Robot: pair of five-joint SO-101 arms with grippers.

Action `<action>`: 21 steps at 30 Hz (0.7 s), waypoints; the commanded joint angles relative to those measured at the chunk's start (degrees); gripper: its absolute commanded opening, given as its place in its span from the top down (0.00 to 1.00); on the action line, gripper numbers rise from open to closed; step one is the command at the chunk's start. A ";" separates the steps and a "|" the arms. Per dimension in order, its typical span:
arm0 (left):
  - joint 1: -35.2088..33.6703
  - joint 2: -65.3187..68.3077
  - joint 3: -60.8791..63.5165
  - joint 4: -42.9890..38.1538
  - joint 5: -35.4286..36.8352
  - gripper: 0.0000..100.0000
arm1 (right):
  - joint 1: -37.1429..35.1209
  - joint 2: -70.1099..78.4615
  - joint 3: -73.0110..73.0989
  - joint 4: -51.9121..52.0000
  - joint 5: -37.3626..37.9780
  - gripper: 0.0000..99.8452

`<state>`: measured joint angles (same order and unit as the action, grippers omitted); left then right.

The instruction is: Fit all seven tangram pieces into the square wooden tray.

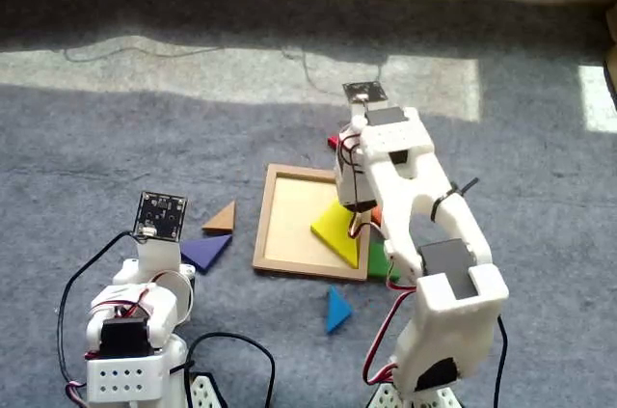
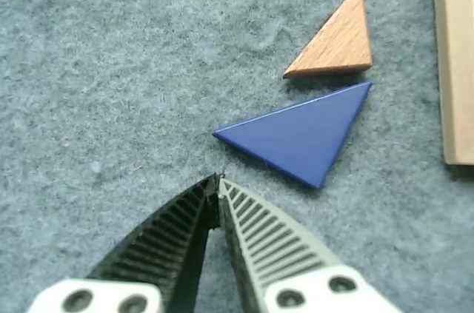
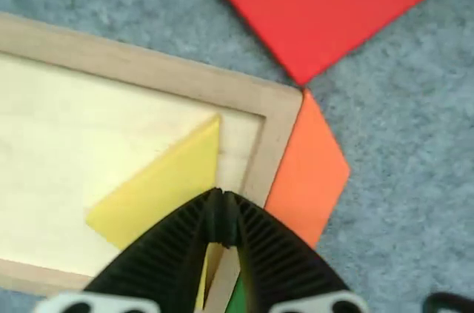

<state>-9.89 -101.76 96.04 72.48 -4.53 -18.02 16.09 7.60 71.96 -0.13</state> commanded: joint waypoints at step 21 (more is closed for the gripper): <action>-0.48 -2.24 1.10 -0.88 -0.18 0.99 | -13.05 -1.27 8.66 -13.14 1.23 0.99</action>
<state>-9.89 -101.76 96.04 72.48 -4.53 -34.29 13.01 20.62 54.37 0.66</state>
